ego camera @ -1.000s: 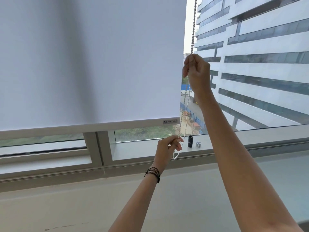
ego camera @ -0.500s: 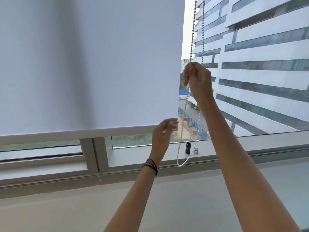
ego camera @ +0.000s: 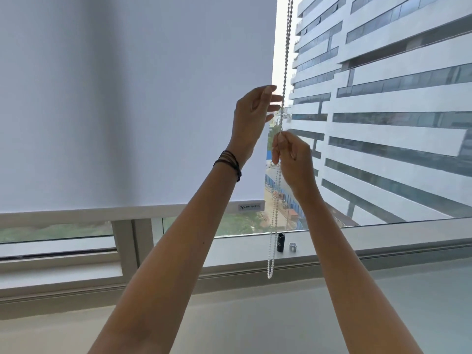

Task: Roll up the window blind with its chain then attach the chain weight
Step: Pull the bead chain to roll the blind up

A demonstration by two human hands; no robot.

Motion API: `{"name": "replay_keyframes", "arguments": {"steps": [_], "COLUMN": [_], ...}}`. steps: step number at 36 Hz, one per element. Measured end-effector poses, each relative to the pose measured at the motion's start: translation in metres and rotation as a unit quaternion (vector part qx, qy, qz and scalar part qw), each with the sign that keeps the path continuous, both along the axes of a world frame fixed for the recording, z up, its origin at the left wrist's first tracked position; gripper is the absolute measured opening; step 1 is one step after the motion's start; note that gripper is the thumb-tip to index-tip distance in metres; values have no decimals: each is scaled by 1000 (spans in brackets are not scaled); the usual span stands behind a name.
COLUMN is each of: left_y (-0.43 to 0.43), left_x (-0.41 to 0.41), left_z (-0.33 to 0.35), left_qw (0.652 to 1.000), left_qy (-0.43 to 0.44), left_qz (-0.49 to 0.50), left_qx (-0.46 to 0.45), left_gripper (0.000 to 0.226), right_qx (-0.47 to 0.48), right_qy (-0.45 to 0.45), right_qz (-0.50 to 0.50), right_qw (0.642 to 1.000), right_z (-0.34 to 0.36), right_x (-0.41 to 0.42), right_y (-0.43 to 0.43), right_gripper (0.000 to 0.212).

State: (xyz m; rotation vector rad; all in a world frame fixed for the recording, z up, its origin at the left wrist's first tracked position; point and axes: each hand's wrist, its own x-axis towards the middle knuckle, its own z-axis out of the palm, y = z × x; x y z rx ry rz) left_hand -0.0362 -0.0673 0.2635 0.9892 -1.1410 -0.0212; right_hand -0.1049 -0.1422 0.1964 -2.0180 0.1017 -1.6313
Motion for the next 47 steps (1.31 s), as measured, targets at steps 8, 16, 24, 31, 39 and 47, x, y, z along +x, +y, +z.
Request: {"name": "replay_keyframes", "arguments": {"steps": [8,16,24,31,39,47], "left_y": [-1,-3,-1,-1,-5,-10], "left_x": [-9,-10,-7,1,3,8], "left_z": [20,21,21,6,-6,-19], "left_qw": [999,998,996,995,994,994], "left_qy": [-7,-52,-84,-90,-85,-79], "left_qz": [-1,15,38,43,43,37], "left_qx": [-32,-20,-9,22,46,69], "left_gripper": [23,16,15,15,20,17], "right_qx": [-12,-17,-18,-11,4,1], "right_qy": [0,-5,-4,15,12,28], "right_qz": [-1,-8,-7,1,3,-9], "right_qw": [1000,1000,1000,1000,1000,1000], "right_z": [1,-1,-4,-22,-36,-50], "right_x": [-3,-4,0,4,5,4], "right_y": [1,-2,-1,-6,-6,-8], "right_gripper": [31,28,28,28,28,29]}}
